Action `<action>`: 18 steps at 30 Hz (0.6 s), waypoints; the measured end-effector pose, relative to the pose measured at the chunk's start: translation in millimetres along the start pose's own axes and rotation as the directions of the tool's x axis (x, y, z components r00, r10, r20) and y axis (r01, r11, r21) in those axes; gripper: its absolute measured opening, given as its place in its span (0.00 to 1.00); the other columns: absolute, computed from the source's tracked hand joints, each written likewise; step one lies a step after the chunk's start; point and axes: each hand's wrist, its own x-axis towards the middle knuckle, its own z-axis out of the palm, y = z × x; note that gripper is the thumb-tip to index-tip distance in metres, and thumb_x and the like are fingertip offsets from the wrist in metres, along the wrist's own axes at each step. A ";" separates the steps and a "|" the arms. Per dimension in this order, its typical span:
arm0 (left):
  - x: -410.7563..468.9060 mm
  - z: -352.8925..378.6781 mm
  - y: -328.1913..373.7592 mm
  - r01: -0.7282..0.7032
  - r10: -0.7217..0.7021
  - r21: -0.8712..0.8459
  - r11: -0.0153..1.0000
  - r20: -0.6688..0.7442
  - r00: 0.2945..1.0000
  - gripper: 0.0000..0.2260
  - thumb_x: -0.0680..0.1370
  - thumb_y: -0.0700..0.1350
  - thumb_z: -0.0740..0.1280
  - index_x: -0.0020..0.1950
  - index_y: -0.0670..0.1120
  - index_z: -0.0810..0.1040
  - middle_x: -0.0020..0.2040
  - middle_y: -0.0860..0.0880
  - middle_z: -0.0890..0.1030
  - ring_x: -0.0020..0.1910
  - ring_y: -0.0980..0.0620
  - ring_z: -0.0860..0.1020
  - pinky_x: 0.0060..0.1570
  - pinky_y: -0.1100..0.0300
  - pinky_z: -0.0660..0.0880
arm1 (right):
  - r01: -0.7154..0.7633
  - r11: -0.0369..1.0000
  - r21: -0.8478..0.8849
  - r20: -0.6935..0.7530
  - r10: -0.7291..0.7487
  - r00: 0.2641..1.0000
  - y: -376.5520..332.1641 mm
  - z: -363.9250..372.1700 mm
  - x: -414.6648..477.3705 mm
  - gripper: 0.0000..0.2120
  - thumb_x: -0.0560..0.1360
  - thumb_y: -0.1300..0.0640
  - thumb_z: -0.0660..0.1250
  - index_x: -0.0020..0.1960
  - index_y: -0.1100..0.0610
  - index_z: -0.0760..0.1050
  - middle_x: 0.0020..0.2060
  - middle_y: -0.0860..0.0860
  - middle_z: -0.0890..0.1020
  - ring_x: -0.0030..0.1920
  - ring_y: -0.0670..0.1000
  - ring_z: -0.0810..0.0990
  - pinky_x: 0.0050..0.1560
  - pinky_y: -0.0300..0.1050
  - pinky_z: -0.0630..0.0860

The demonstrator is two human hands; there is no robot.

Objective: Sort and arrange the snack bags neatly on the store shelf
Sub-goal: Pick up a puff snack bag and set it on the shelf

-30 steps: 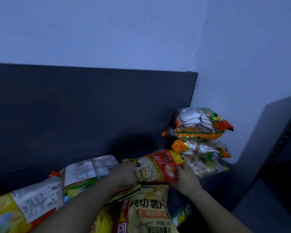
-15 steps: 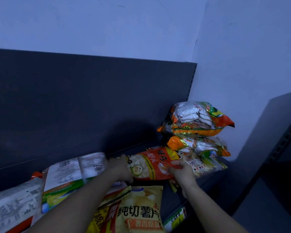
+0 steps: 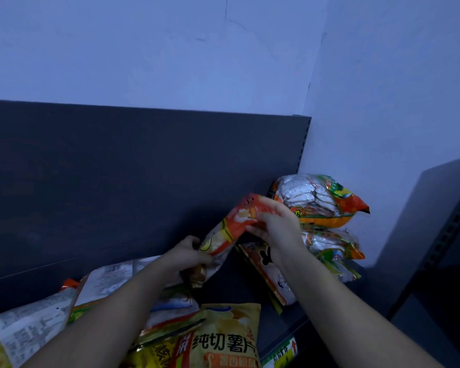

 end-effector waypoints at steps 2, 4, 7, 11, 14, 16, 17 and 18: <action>-7.0 -1.9 7.0 -0.099 0.097 -0.050 0.994 -0.034 0.995 0.33 0.70 0.40 0.74 0.71 0.45 0.61 0.52 0.50 0.74 0.48 0.55 0.74 0.38 0.65 0.72 | 0.091 0.995 -0.046 0.077 -0.087 0.993 -19.1 16.0 -6.7 0.15 0.76 0.71 0.60 0.57 0.57 0.76 0.45 0.55 0.79 0.35 0.50 0.79 0.27 0.37 0.77; -18.6 -6.3 15.8 -0.232 0.229 -0.068 0.970 -0.046 0.972 0.37 0.69 0.43 0.77 0.71 0.48 0.58 0.56 0.54 0.72 0.51 0.60 0.72 0.41 0.70 0.71 | 0.220 0.969 -0.115 0.167 -0.199 0.966 -35.8 29.5 -12.2 0.17 0.75 0.70 0.61 0.59 0.54 0.74 0.45 0.53 0.79 0.32 0.48 0.77 0.23 0.36 0.72; -37.4 -21.0 24.6 -0.441 0.440 -0.002 0.898 -0.049 0.897 0.46 0.63 0.45 0.81 0.70 0.54 0.53 0.65 0.56 0.67 0.60 0.61 0.70 0.48 0.73 0.73 | 0.341 0.932 -0.123 0.331 -0.286 0.899 -51.6 47.7 -17.3 0.22 0.75 0.68 0.64 0.63 0.49 0.69 0.41 0.51 0.79 0.31 0.45 0.77 0.24 0.36 0.70; -69.5 -43.1 31.0 -0.547 0.543 -0.026 0.837 -0.091 0.835 0.50 0.66 0.35 0.77 0.71 0.56 0.45 0.64 0.56 0.67 0.61 0.60 0.71 0.45 0.71 0.75 | 0.309 0.950 -0.055 0.447 -0.253 0.858 -61.4 77.1 -21.0 0.21 0.75 0.66 0.66 0.63 0.48 0.68 0.46 0.53 0.80 0.42 0.52 0.81 0.39 0.46 0.77; -89.8 -72.0 19.1 -0.551 0.518 -0.109 0.827 -0.231 0.824 0.51 0.63 0.37 0.79 0.72 0.56 0.48 0.64 0.58 0.69 0.61 0.60 0.73 0.52 0.65 0.76 | 0.150 0.977 0.154 0.484 -0.207 0.850 -61.3 101.6 -23.0 0.19 0.76 0.67 0.64 0.63 0.52 0.68 0.50 0.53 0.80 0.43 0.51 0.84 0.47 0.49 0.81; -108.6 -93.7 7.2 -0.530 0.476 -0.109 0.841 -0.318 0.820 0.44 0.62 0.39 0.80 0.71 0.51 0.59 0.62 0.55 0.75 0.60 0.56 0.76 0.54 0.62 0.76 | 0.058 0.976 0.209 0.524 -0.162 0.837 -58.0 120.6 -28.0 0.17 0.76 0.65 0.64 0.63 0.53 0.69 0.51 0.54 0.80 0.41 0.50 0.84 0.41 0.48 0.82; -120.4 -102.0 2.5 -0.516 0.458 -0.101 0.851 -0.339 0.822 0.37 0.63 0.38 0.80 0.67 0.48 0.66 0.59 0.53 0.79 0.58 0.54 0.78 0.51 0.63 0.77 | 0.025 0.976 0.214 0.548 -0.141 0.824 -54.6 131.0 -30.7 0.17 0.76 0.64 0.64 0.63 0.54 0.69 0.52 0.55 0.80 0.41 0.51 0.84 0.42 0.48 0.82; -133.0 -108.9 -2.5 -0.497 0.437 -0.095 0.863 -0.354 0.827 0.30 0.65 0.37 0.78 0.63 0.46 0.71 0.55 0.51 0.82 0.55 0.52 0.80 0.48 0.64 0.77 | 0.002 0.977 0.215 0.571 -0.127 0.811 -50.1 142.0 -33.7 0.17 0.76 0.63 0.64 0.64 0.55 0.70 0.54 0.56 0.80 0.44 0.53 0.84 0.44 0.50 0.82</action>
